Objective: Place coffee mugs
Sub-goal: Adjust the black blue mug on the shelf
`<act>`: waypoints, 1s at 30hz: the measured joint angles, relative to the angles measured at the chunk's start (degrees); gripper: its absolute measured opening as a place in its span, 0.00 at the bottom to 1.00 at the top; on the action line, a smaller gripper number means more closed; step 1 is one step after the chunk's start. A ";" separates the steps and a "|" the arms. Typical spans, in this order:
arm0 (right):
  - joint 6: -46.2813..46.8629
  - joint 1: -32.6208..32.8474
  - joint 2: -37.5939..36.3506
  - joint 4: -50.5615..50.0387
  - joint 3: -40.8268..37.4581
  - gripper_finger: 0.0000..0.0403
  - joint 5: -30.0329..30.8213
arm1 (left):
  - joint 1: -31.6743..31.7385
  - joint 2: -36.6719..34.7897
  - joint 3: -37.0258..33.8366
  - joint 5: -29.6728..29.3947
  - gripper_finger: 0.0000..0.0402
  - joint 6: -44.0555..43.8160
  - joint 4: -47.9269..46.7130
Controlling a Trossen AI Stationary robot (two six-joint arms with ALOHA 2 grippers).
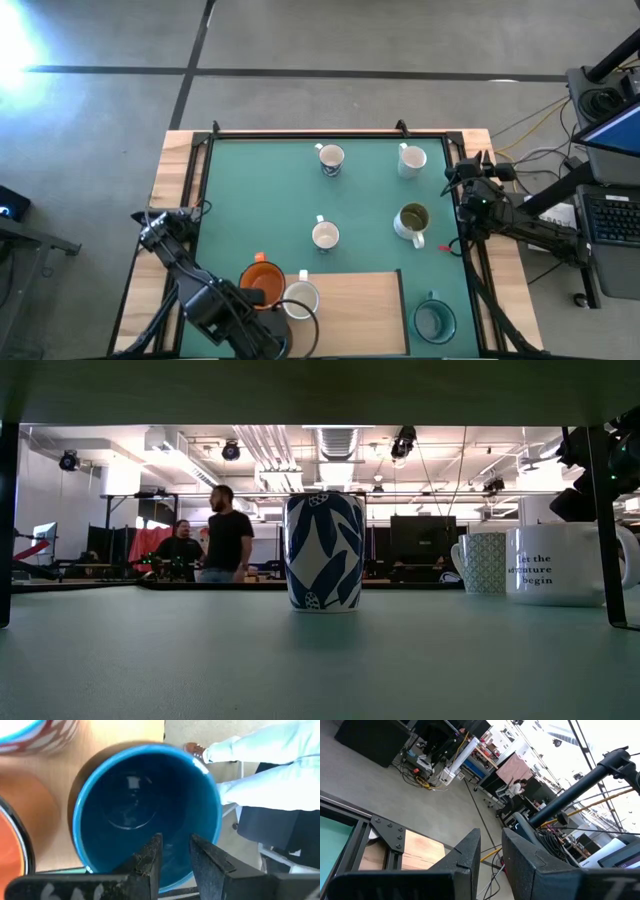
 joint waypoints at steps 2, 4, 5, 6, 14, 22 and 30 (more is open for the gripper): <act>-0.01 0.00 0.00 0.00 -0.02 0.17 0.00 | -0.06 0.15 0.00 0.03 0.20 0.00 -0.92; 0.00 0.00 0.00 -0.02 0.00 0.17 0.00 | -0.06 0.36 0.00 0.22 0.20 0.06 -1.91; 0.00 0.00 0.00 -0.02 0.00 0.17 0.00 | -0.06 0.53 0.00 0.65 0.20 0.23 -2.32; -0.02 0.00 0.00 -0.01 0.00 0.17 0.00 | -0.06 0.65 0.00 1.05 0.20 0.47 -2.88; 0.00 0.00 0.00 0.00 0.00 0.17 0.00 | -0.04 0.94 -0.04 1.13 0.20 1.70 -5.23; 0.00 0.00 0.02 -0.01 0.00 0.17 0.00 | -0.04 0.98 2.06 1.13 0.20 1.25 -6.01; -0.01 0.00 0.02 -0.01 -0.01 0.17 0.00 | 0.23 1.05 2.64 1.07 0.20 0.68 -4.96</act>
